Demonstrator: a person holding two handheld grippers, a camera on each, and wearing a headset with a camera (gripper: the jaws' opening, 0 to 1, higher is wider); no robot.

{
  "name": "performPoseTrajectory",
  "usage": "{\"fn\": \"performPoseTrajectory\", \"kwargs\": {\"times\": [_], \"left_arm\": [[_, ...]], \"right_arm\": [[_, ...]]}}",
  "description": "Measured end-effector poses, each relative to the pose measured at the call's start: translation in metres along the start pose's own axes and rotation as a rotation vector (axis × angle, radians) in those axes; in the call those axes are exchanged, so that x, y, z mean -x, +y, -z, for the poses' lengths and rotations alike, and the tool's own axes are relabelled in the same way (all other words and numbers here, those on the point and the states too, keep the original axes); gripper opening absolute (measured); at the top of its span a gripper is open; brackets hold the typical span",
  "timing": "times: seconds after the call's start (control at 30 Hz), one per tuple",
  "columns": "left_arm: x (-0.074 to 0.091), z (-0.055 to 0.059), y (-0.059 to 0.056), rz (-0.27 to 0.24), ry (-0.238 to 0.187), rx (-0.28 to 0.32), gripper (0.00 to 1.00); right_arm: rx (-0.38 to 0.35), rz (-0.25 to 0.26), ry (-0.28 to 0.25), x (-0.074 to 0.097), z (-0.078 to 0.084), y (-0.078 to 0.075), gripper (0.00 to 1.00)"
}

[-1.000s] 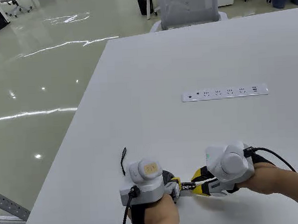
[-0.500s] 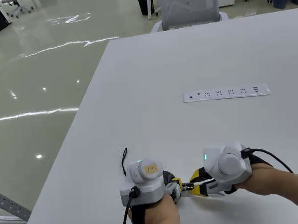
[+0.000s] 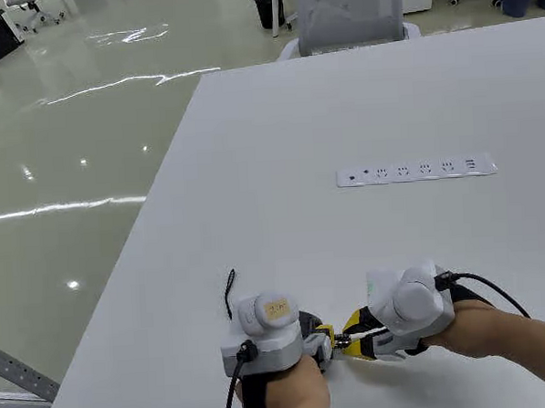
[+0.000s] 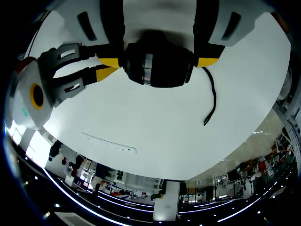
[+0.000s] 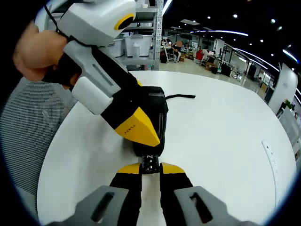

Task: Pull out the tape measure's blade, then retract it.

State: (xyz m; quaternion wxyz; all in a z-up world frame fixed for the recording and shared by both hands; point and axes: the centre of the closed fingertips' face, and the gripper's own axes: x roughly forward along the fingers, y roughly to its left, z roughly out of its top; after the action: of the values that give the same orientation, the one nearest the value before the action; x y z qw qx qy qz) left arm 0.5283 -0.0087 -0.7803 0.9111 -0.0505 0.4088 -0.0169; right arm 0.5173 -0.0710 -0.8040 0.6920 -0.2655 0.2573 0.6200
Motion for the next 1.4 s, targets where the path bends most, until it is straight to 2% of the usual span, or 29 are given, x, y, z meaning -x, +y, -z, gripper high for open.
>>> {"fn": "performPoseTrajectory", "kwargs": {"times": [0.7, 1.4], "left_arm": [[0.0, 0.0, 0.0, 0.004, -0.002, 0.004, 0.55], [-0.001, 0.001, -0.002, -0.016, -0.015, -0.027, 0.57]], "right_arm": [[-0.003, 0.009, -0.002, -0.011, -0.008, 0.001, 0.13], [-0.012, -0.005, 0.012, -0.014, -0.004, 0.002, 0.14]]}}
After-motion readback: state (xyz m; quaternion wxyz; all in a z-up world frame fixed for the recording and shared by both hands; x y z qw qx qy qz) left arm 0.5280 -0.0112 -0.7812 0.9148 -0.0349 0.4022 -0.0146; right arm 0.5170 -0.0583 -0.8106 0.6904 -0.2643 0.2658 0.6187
